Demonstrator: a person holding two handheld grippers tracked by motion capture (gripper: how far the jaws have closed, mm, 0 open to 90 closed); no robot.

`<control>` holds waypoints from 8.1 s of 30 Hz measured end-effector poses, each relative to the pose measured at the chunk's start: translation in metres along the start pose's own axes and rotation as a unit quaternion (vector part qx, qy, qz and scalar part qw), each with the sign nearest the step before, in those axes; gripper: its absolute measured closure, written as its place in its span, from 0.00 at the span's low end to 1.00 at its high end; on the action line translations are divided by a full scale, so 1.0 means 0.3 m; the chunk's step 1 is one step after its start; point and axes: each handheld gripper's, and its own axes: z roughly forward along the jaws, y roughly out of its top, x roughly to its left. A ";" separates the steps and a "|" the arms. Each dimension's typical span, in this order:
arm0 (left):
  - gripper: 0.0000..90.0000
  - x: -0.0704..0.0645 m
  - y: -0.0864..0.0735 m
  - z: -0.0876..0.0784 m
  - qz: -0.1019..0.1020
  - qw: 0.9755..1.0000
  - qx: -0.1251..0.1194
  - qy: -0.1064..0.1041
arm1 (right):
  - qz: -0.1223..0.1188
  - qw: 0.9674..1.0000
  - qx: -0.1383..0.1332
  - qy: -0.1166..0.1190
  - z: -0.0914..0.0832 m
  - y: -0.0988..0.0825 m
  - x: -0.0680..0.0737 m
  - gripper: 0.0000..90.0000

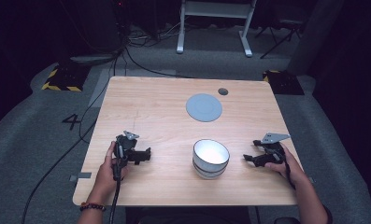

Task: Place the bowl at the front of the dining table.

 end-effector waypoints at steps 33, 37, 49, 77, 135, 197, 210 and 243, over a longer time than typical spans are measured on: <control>0.00 -0.001 0.001 0.001 -0.001 1.000 0.001 -0.001 | 0.005 0.999 -0.047 0.024 -0.100 0.050 0.040 0.22; 0.00 -0.001 0.001 0.001 -0.001 1.000 0.001 -0.001 | -0.004 0.998 -0.051 0.030 -0.112 0.065 0.059 0.22; 0.00 0.000 0.001 0.001 -0.001 1.000 0.001 -0.001 | -0.037 0.997 -0.057 0.043 -0.141 0.119 0.140 0.24; 0.00 -0.001 0.001 0.001 -0.001 1.000 0.001 -0.001 | -0.087 0.989 -0.061 0.099 -0.148 0.199 0.279 0.24; 0.00 0.000 0.001 0.001 -0.001 1.000 0.000 -0.001 | -0.146 0.970 -0.055 0.185 -0.027 0.378 0.462 0.29; 0.00 -0.001 0.001 0.001 -0.001 1.000 0.001 -0.001 | -0.149 0.954 -0.057 0.254 -0.097 0.442 0.452 0.91; 0.00 -0.001 0.001 0.001 -0.001 1.000 0.001 -0.001 | -0.146 0.956 -0.075 0.242 -0.122 0.453 0.428 0.91; 0.00 -0.001 0.001 0.001 -0.001 1.000 0.001 -0.001 | -0.132 0.967 -0.096 0.196 -0.149 0.499 0.355 0.91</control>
